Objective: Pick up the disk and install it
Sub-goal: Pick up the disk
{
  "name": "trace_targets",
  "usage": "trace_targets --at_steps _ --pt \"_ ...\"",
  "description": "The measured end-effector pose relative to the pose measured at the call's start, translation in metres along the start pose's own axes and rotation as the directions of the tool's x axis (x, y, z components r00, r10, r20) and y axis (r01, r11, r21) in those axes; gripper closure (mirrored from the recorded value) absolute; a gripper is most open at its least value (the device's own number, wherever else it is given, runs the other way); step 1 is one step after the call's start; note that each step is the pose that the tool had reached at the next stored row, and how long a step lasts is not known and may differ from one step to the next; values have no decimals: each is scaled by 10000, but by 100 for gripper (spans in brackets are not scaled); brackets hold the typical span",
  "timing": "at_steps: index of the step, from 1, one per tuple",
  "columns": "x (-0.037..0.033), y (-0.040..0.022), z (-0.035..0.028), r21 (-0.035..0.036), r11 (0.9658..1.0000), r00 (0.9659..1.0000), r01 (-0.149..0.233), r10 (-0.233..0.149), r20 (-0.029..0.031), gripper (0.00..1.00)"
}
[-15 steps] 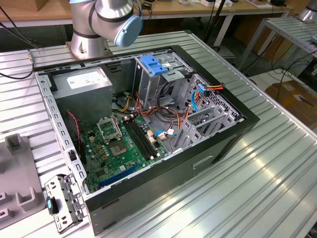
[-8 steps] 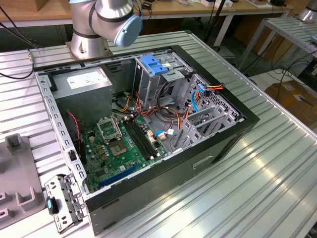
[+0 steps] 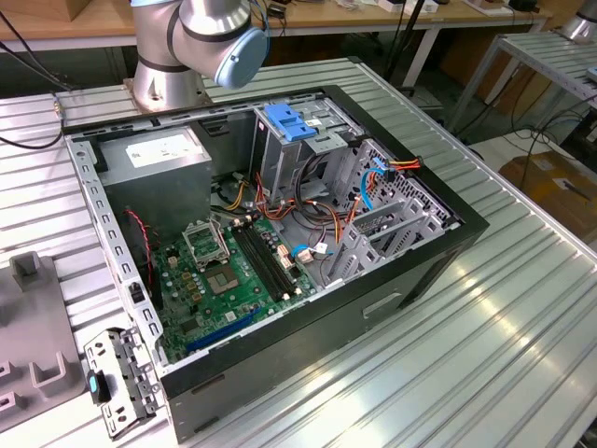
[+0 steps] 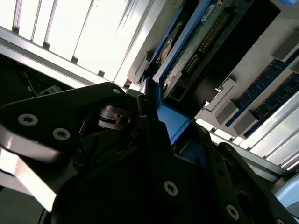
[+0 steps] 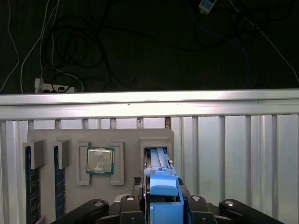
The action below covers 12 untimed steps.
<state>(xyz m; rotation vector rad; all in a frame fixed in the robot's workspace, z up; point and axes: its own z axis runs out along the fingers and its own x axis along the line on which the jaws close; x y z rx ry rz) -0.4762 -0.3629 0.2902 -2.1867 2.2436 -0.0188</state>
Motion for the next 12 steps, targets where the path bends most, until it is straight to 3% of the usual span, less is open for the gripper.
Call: trace_targets --at_steps 12 --pt "0 -1 -36 0 10000 10000 1 -1 0 63"
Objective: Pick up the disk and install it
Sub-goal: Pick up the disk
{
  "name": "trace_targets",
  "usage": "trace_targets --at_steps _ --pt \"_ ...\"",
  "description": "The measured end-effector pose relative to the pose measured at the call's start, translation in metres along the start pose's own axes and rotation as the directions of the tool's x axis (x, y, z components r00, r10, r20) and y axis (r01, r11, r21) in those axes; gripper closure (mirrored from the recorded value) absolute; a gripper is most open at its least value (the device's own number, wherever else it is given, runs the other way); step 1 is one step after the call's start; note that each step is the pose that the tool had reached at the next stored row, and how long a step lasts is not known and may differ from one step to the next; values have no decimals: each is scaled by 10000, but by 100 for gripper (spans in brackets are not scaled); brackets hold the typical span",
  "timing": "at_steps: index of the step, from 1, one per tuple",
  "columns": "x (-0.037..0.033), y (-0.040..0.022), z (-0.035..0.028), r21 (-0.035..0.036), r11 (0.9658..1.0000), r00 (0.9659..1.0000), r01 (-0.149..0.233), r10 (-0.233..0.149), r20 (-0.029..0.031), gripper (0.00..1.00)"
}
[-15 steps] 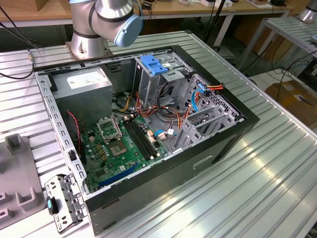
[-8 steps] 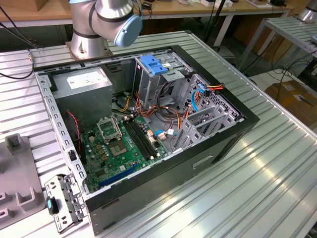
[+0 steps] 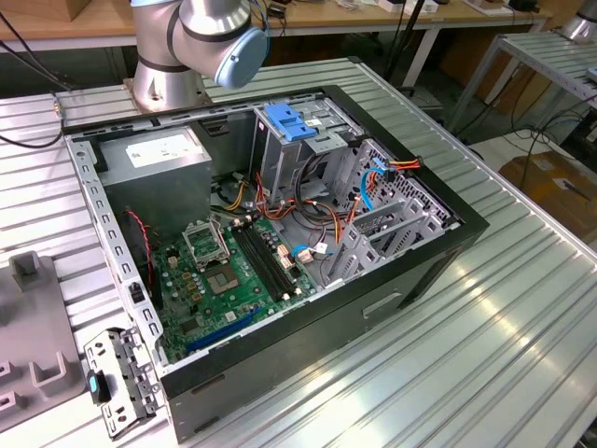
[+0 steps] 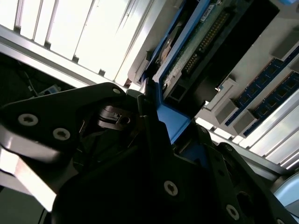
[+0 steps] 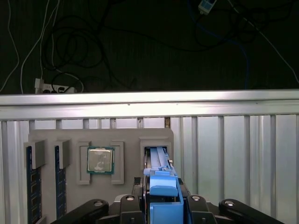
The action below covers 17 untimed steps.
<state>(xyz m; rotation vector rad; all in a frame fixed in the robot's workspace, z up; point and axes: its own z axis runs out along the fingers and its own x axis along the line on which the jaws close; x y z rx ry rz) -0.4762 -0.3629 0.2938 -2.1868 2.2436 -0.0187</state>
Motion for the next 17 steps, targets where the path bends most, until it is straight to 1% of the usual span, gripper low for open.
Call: trace_targets --at_steps 9,15,17 --pt "0 -1 -65 4 10000 10000 0 0 -1 63" --pt "0 -1 -75 6 10000 10000 0 0 -2 63" --pt "0 -1 -106 5 10000 10000 0 0 -2 63"
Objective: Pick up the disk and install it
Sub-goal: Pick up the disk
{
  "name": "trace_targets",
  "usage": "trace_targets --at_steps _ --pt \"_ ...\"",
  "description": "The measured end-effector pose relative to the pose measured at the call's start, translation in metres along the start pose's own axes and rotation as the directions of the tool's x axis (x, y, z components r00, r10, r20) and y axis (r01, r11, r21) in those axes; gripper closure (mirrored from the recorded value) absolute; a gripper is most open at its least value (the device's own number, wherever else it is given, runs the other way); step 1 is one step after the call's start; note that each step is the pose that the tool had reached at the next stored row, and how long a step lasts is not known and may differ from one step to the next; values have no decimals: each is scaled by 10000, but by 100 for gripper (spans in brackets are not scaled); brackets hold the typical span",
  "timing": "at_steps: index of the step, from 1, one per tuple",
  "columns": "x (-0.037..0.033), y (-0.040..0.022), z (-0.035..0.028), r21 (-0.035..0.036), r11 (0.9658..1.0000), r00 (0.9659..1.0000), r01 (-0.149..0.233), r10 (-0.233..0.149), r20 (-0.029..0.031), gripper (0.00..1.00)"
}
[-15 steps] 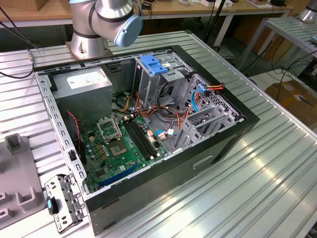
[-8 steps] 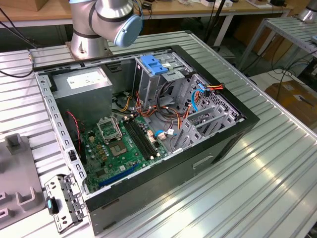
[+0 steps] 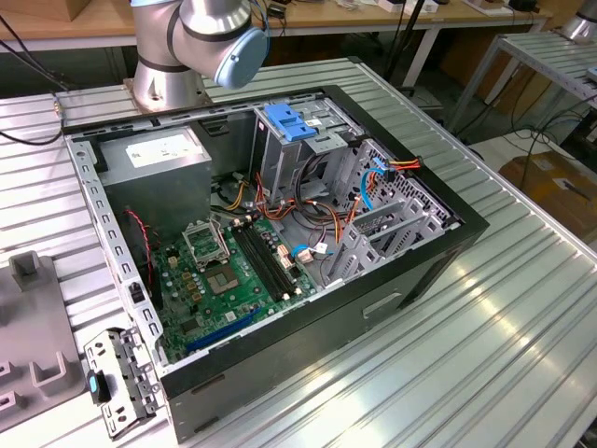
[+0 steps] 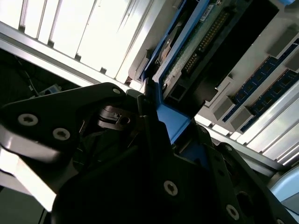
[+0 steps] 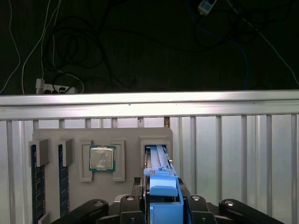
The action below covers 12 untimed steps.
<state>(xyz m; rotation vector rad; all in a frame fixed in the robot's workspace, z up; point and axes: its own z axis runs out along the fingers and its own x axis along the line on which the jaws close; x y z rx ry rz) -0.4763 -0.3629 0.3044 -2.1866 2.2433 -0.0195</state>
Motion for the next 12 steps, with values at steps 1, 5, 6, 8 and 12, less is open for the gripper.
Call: trace_targets --at_steps 1,5,6,8,12 --pt "0 0 -17 1 10000 10000 0 0 0 63" --pt "0 -1 -68 2 10000 10000 -1 1 1 63" --pt "0 -1 -82 2 10000 10000 0 0 0 63" --pt "0 -2 -104 1 10000 10000 0 0 1 63" --pt "0 -2 -139 2 10000 10000 0 0 1 63"
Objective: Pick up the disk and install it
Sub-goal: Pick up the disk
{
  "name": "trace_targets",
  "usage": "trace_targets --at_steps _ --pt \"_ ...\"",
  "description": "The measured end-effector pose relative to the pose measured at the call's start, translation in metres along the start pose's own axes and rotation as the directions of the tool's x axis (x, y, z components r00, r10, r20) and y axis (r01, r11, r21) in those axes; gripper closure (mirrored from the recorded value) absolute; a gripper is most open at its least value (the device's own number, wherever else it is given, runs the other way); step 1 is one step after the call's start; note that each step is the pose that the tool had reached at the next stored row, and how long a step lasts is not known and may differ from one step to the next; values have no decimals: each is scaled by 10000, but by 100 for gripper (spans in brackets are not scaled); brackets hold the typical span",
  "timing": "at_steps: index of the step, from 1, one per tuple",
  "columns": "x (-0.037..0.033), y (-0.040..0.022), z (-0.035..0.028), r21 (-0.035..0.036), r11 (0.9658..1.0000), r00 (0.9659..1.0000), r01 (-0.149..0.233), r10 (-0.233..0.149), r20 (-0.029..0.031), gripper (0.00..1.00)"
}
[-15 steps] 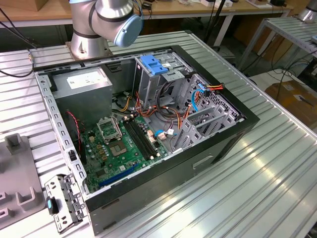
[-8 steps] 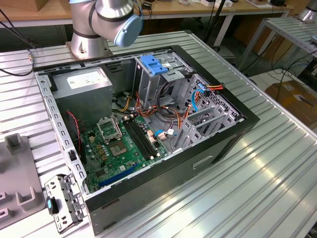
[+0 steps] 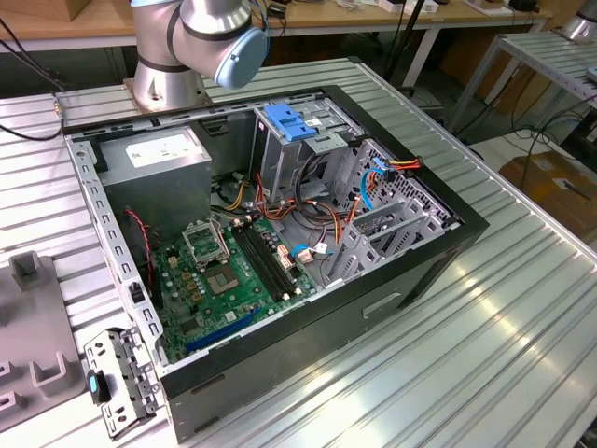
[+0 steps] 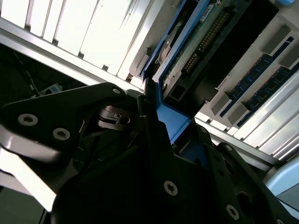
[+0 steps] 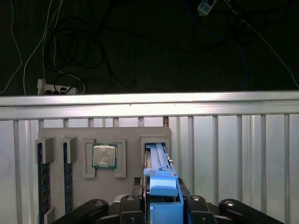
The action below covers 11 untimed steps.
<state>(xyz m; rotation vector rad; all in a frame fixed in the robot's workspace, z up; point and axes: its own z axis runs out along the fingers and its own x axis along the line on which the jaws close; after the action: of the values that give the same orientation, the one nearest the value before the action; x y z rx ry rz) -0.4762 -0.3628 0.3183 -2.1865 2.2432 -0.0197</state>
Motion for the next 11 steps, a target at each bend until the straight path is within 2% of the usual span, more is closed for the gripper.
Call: trace_targets --at_steps 11 --pt "0 -1 -51 -2 10000 10000 -1 1 34 63"
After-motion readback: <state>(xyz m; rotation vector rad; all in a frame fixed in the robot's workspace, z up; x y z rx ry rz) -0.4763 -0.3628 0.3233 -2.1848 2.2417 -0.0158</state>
